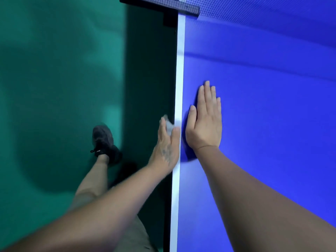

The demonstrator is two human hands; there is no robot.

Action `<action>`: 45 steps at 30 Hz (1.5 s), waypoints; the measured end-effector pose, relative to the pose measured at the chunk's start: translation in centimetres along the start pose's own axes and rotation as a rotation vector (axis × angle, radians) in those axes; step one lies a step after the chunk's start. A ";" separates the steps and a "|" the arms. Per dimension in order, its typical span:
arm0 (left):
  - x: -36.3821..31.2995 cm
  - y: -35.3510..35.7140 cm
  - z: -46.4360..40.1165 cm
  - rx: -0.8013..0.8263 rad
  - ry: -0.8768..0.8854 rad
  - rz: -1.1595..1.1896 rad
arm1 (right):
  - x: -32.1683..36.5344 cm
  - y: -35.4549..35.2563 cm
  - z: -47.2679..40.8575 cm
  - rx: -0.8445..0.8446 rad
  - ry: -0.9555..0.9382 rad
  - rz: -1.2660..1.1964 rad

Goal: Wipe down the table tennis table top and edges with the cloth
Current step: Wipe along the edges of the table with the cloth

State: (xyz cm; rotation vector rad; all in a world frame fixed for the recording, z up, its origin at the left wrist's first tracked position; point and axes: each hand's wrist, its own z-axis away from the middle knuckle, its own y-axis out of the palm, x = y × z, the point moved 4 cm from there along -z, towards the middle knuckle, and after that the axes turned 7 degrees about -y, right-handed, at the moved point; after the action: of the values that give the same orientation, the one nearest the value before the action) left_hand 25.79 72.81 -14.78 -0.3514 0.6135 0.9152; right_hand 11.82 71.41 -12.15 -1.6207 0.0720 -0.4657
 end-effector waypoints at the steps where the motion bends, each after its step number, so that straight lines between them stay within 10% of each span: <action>1: 1.3 0.3 1.6 0.024 -0.017 0.008 | 0.0 0.0 0.0 0.003 0.003 0.001; 7: 3.5 0.8 4.9 0.080 -0.146 0.012 | -0.1 0.1 -0.1 0.033 0.026 0.005; 22: -15.0 -4.2 -13.0 -0.018 -0.022 0.041 | 0.0 -0.1 -0.4 0.029 0.047 -0.033; 34: -5.3 -2.2 -4.3 0.203 -0.213 0.045 | 0.7 0.5 -12.2 -0.027 0.095 -0.087; 45: -19.6 -5.5 -17.3 0.056 -0.079 0.067 | 0.4 1.1 -15.7 -0.063 0.162 -0.036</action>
State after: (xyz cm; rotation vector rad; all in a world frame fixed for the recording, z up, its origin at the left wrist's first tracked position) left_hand 15.47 48.24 -15.75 -0.2447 0.5794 0.9701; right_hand 7.16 56.42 -12.56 -1.6457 0.1808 -0.6277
